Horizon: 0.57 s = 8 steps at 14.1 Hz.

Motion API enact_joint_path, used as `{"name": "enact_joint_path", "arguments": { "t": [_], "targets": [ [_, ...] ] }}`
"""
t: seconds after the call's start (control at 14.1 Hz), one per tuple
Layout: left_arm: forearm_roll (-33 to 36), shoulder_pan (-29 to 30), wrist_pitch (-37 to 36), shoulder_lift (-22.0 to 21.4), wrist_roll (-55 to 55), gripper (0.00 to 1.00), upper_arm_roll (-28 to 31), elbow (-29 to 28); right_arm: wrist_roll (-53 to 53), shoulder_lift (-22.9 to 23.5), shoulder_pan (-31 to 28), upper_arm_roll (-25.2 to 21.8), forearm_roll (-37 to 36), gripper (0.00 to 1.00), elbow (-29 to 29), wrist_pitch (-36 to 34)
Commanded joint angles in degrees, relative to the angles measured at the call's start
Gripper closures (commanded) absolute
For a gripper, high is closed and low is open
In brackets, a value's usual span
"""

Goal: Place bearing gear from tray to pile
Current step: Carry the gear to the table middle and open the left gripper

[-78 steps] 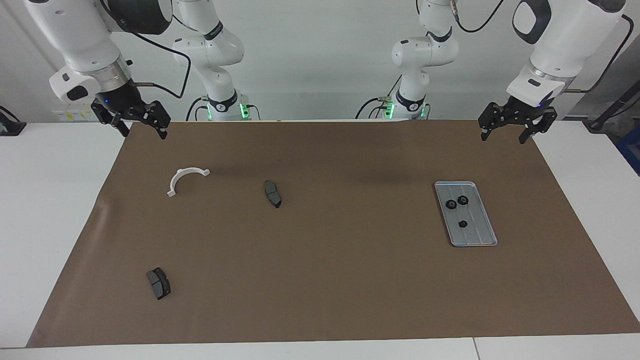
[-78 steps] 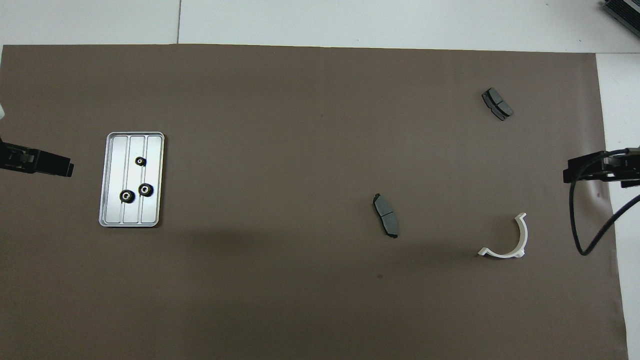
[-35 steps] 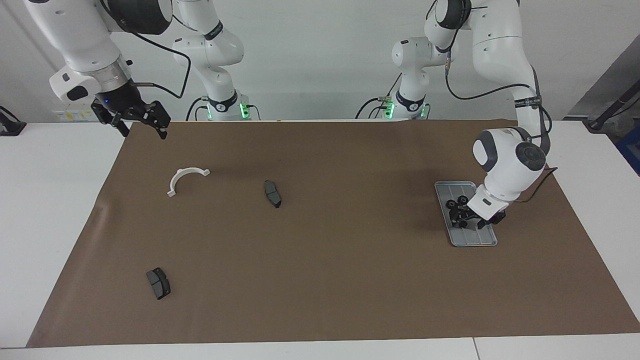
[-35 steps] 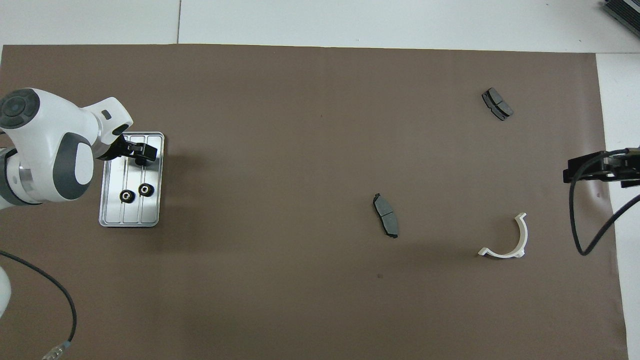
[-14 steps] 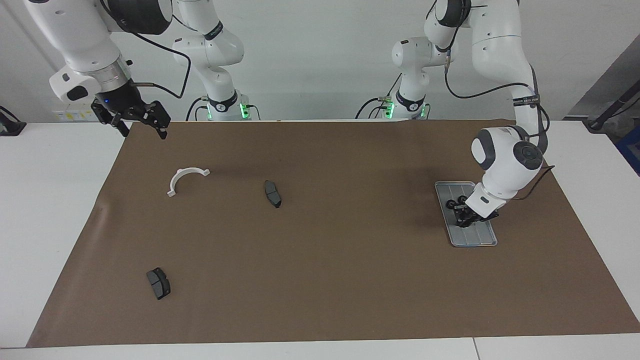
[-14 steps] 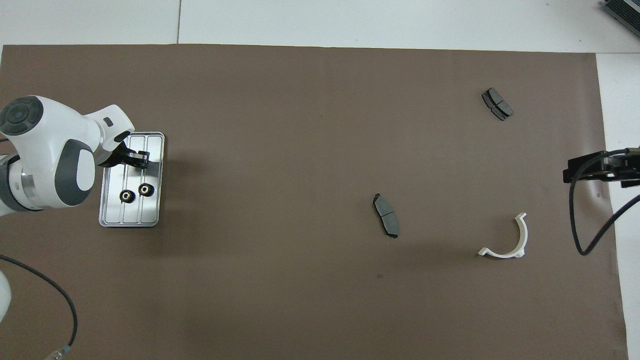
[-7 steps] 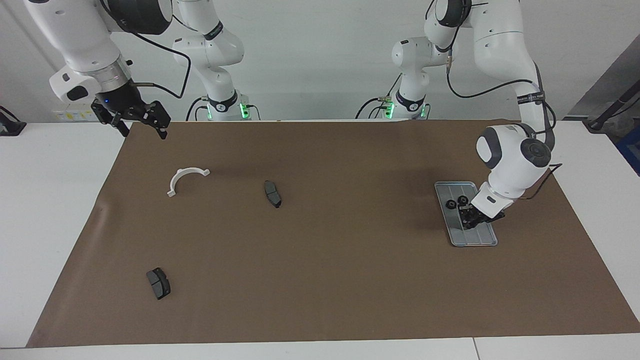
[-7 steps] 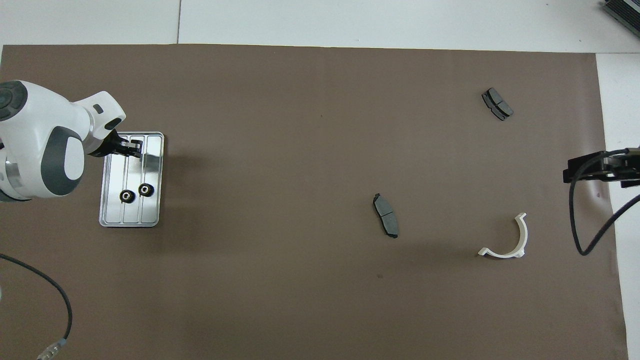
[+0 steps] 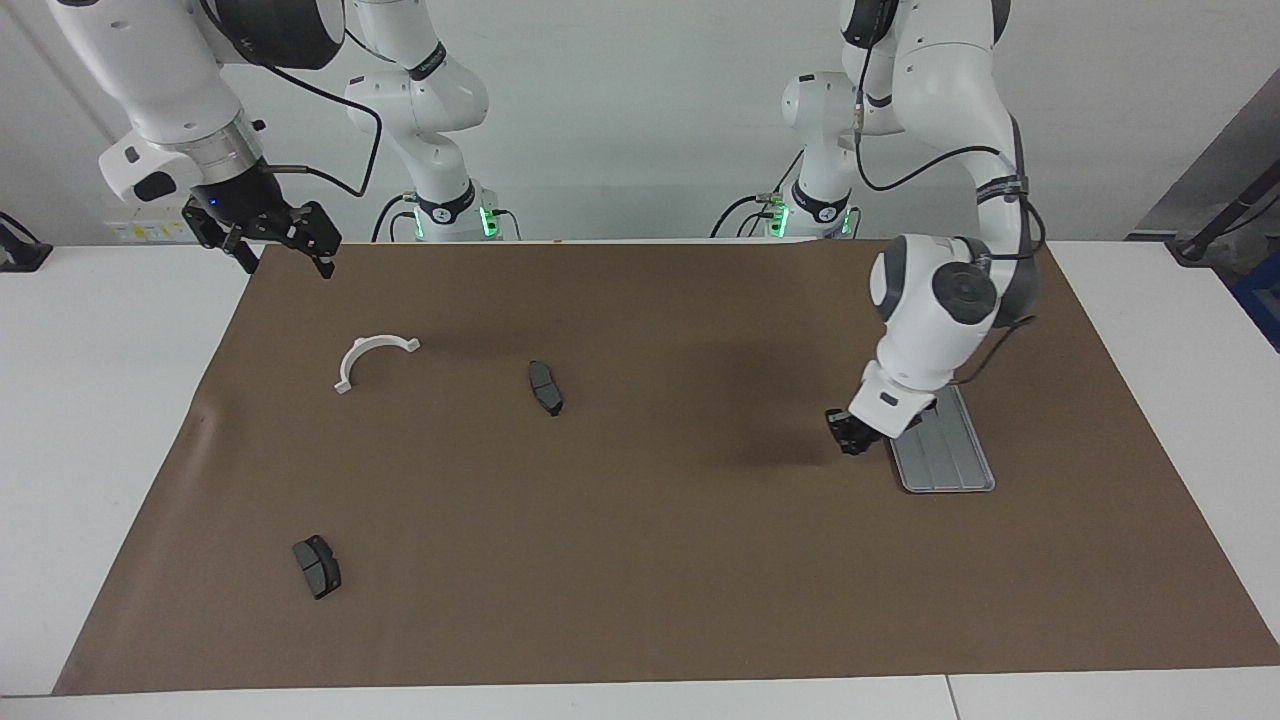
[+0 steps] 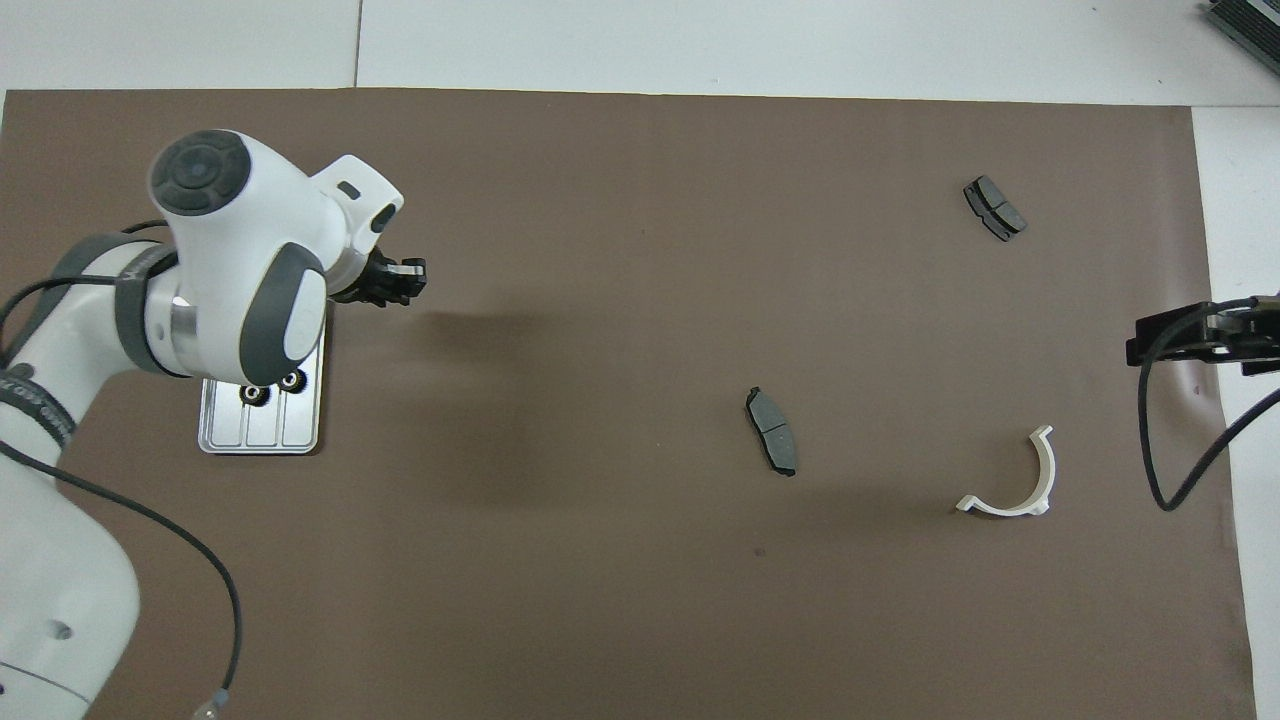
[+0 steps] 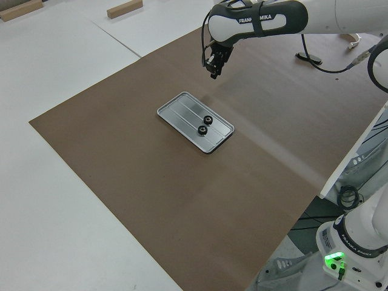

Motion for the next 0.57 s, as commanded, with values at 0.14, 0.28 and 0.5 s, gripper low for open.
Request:
{"name": "enact_joint_path", "arguments": {
  "t": [0.14, 0.28, 0.5],
  "targets": [
    [-0.42, -11.88, -0.71, 0.11, -10.66, 1.00, 1.09, 0.70, 0.13, -1.56, 0.31, -0.52, 1.24, 0.00, -1.85, 1.23],
    [-0.42, -15.49, 0.70, 0.19, -13.39, 1.00, 1.01, 0.44, 0.13, -1.56, 0.40, -0.52, 1.24, 0.00, -1.85, 1.23],
    [-0.51, -19.89, 5.26, 0.37, -13.66, 1.00, 1.01, -2.36, 0.13, -1.56, 0.40, -0.52, 1.24, 0.00, -1.85, 1.23]
  ]
}}
